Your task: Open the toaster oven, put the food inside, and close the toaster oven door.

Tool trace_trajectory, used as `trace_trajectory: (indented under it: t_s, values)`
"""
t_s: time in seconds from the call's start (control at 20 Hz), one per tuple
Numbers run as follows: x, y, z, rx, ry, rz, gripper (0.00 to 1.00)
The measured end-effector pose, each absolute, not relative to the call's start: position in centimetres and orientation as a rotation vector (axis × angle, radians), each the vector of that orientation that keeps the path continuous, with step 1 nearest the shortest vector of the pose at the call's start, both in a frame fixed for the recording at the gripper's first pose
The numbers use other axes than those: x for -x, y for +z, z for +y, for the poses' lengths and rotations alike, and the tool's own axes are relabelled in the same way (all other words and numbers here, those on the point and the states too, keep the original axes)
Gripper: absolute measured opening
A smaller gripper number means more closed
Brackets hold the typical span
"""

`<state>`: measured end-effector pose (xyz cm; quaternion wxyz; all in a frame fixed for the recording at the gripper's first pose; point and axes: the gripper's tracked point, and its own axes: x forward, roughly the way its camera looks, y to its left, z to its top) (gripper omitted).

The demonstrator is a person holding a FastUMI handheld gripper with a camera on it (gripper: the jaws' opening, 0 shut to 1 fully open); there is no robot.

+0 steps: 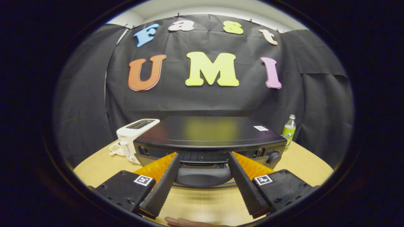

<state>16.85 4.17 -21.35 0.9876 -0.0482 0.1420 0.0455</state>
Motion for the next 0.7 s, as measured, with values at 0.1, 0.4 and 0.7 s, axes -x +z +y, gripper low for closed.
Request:
trace_trajectory:
  t_s: [0.1,0.4,0.7]
  values:
    - [-15.9,-21.8,3.9,0.067,0.097,0.323,1.0]
    - [-12.5,-23.7,3.2,0.118,0.071,0.377,1.0]
    - [-9.9,-25.6,2.8,0.173,0.062,0.464,0.99]
